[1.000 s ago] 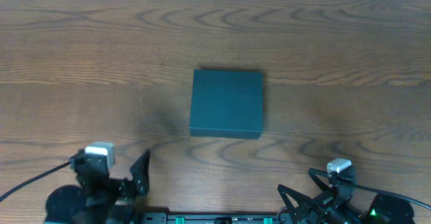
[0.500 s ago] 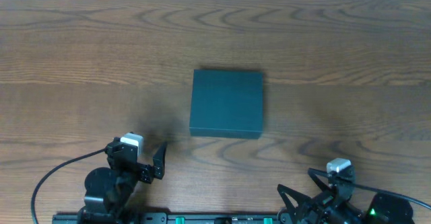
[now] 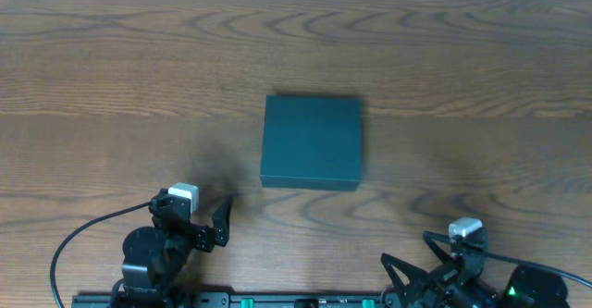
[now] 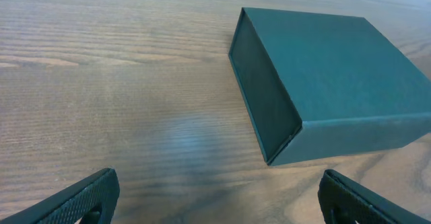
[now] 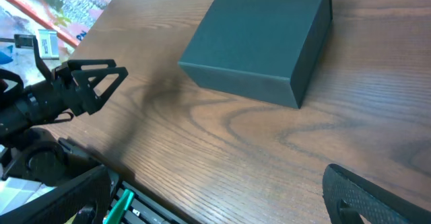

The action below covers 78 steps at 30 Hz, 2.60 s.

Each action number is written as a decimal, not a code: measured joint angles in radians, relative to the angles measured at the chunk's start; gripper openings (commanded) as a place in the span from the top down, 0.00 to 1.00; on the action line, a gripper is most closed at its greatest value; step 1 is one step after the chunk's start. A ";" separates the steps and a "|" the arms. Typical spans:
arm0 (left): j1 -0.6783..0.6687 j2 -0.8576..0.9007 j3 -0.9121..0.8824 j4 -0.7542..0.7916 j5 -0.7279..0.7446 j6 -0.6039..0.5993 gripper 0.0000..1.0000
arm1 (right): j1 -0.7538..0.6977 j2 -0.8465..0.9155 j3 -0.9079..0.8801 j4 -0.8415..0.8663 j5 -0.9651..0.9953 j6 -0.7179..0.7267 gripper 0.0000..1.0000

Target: Pack container

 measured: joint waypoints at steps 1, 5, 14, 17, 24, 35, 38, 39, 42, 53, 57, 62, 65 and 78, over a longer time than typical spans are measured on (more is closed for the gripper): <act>0.000 0.000 0.000 0.000 0.000 0.000 0.04 | 0.000 0.000 0.000 0.000 0.000 0.000 0.01; 0.000 0.000 0.000 0.000 0.000 -0.004 0.04 | 0.000 0.000 0.000 0.000 0.000 0.000 0.01; 0.000 0.000 0.000 0.000 0.000 -0.011 0.05 | 0.000 0.000 0.000 0.000 0.000 0.000 0.01; 0.000 0.000 0.000 0.000 0.000 -0.012 0.05 | 0.000 0.000 0.000 0.002 0.008 -0.002 0.01; 0.000 0.000 0.000 0.000 0.001 -0.012 0.05 | 0.003 -0.019 -0.066 0.216 0.253 -0.026 0.01; 0.000 0.000 0.000 0.000 0.003 -0.014 0.05 | 0.008 -0.135 -0.375 0.391 0.367 -0.158 0.01; 0.000 0.000 0.000 0.000 0.003 -0.015 0.05 | 0.008 -0.135 -0.450 0.396 0.374 -0.167 0.01; 0.000 0.000 0.000 0.000 0.003 -0.015 0.05 | 0.008 -0.136 -0.478 0.393 0.376 -0.170 0.01; 0.000 0.000 0.000 0.000 0.003 -0.015 0.04 | 0.008 -0.135 -0.549 0.394 0.377 -0.172 0.01; 0.000 0.000 0.000 0.001 0.003 -0.015 0.04 | 0.008 -0.136 -0.566 0.416 0.381 -0.174 0.01; 0.000 0.000 0.000 0.001 0.003 -0.015 0.04 | 0.008 -0.136 -0.566 0.416 0.381 -0.174 0.01; 0.000 0.000 0.000 0.001 0.003 -0.015 0.04 | 0.008 -0.136 -0.566 0.416 0.380 -0.174 0.01; 0.000 0.000 0.000 0.001 0.003 -0.015 0.04 | 0.008 -0.136 -0.566 0.416 0.381 -0.174 0.01; 0.000 0.000 0.000 0.001 0.003 -0.015 0.05 | 0.008 -0.136 -0.566 0.416 0.381 -0.174 0.01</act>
